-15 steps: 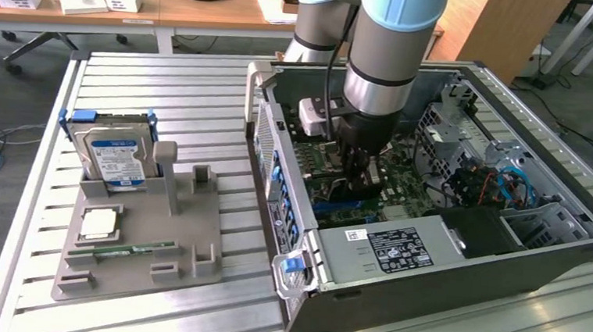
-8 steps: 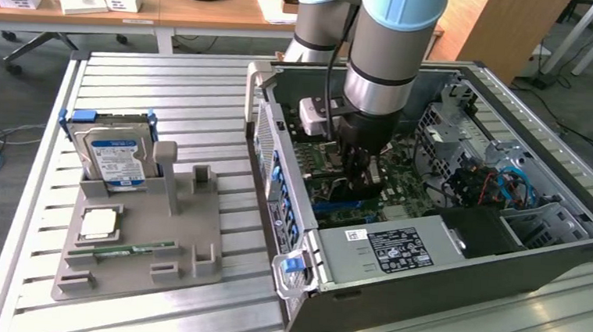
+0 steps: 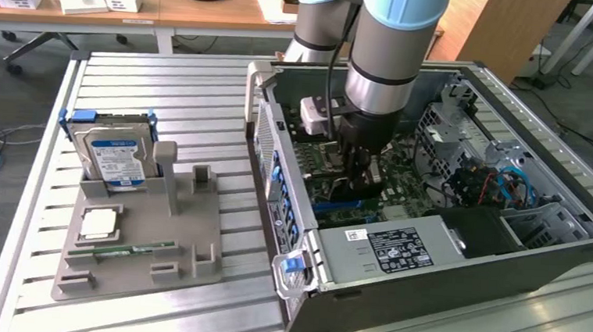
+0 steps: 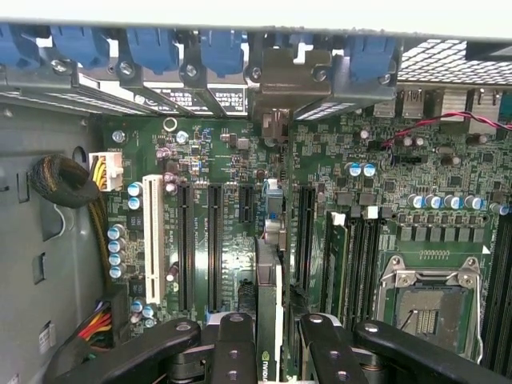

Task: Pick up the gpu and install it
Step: 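Insert the gpu into the slot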

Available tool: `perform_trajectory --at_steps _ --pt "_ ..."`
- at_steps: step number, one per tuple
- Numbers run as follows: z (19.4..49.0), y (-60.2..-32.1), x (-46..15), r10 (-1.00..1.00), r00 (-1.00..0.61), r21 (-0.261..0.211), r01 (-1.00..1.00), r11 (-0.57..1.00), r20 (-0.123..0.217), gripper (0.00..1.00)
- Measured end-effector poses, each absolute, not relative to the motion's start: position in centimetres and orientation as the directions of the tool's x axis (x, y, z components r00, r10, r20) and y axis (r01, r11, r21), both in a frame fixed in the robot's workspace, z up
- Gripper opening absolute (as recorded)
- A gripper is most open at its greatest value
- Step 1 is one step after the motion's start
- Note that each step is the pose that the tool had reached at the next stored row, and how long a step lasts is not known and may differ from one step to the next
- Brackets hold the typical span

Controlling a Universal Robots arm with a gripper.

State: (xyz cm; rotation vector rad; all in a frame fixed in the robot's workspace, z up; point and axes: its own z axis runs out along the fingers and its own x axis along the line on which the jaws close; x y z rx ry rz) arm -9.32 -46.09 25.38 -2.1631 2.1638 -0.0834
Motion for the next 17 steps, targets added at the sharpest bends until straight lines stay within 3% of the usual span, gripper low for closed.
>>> perform_trajectory --at_steps 17 --pt "25.58 -46.09 -9.06 -1.0 -0.001 -0.096 -0.995 0.003 -0.019 0.26"
